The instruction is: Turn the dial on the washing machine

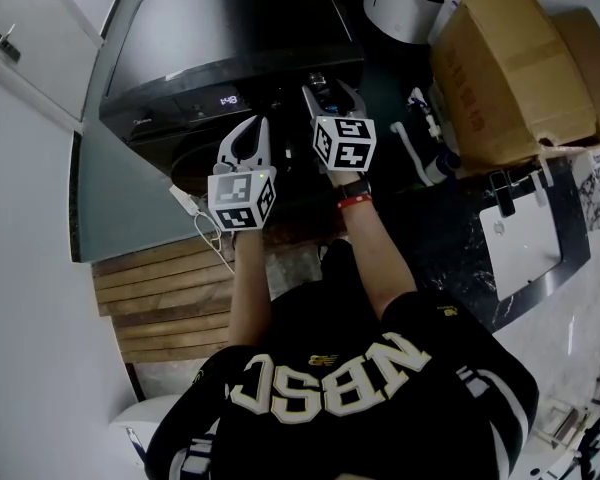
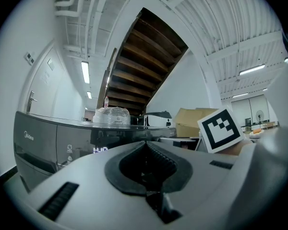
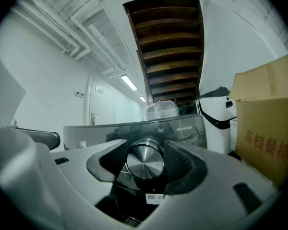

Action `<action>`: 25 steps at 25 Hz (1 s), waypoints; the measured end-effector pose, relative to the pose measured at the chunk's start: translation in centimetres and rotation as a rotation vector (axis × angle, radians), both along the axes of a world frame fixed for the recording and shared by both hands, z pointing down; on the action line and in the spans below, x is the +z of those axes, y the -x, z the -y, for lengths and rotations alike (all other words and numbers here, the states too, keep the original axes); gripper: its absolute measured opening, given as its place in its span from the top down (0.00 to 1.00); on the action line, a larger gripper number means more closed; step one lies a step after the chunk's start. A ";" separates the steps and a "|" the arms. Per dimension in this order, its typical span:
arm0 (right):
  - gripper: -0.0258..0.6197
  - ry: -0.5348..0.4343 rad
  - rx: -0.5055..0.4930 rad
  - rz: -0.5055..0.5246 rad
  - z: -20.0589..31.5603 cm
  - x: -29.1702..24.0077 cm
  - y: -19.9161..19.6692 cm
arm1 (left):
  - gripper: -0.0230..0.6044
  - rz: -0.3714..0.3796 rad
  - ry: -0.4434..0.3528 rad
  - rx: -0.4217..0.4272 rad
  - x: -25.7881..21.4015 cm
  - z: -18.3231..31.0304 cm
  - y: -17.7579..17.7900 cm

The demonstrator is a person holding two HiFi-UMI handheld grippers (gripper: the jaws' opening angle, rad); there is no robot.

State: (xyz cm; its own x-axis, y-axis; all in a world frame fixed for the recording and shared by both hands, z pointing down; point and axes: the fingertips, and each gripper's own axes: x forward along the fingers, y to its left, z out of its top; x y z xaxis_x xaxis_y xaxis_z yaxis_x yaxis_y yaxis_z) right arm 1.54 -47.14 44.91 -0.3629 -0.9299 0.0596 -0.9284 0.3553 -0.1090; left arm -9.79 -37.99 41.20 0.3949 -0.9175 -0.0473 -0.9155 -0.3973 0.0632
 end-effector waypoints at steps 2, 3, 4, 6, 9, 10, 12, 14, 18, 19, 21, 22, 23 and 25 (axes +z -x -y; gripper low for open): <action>0.59 0.007 0.006 0.030 0.0 0.1 0.0 | 0.94 -0.001 0.000 -0.001 0.0 0.0 0.1; 0.59 0.014 0.015 0.065 0.1 0.1 -0.1 | 0.94 -0.001 0.002 -0.001 0.0 0.1 0.2; 0.59 0.025 0.029 0.123 0.1 0.2 -0.3 | 0.94 0.000 0.004 0.000 0.1 0.1 0.2; 0.59 0.054 0.066 0.296 0.0 0.5 -0.8 | 0.94 0.001 0.007 0.003 0.2 0.1 0.1; 0.59 0.090 0.105 0.499 -0.2 0.4 -1.8 | 0.94 0.003 0.006 0.005 0.2 0.1 0.0; 0.59 0.096 0.103 0.524 -0.2 0.3 -1.8 | 0.94 0.003 0.006 0.004 0.2 0.1 0.0; 0.59 0.104 0.081 0.538 -0.1 0.4 -1.6 | 0.94 0.003 0.008 0.001 0.3 0.2 0.3; 0.59 0.100 0.076 0.518 -0.1 0.5 -1.5 | 0.94 0.001 0.009 0.001 0.3 0.2 0.3; 0.59 0.100 0.086 0.495 -0.2 0.1 -1.8 | 0.94 -0.001 0.008 0.008 0.2 0.2 -0.1; 0.59 0.103 0.082 0.497 -0.2 0.2 -1.8 | 0.94 0.000 0.008 0.011 0.2 0.2 -0.2; 0.59 0.109 0.076 0.503 -0.1 0.2 -1.8 | 0.94 0.002 0.009 0.013 0.2 0.2 -0.3; 0.59 0.113 0.075 0.511 -0.1 0.2 -1.8 | 0.94 0.003 0.010 0.014 0.2 0.2 -0.3; 0.59 0.118 0.076 0.527 -0.1 0.3 -1.8 | 0.94 0.003 0.010 0.014 0.2 0.2 -0.3; 0.59 0.137 0.085 0.601 -0.1 0.5 -2.0 | 0.94 0.004 0.012 0.015 0.3 0.1 -0.2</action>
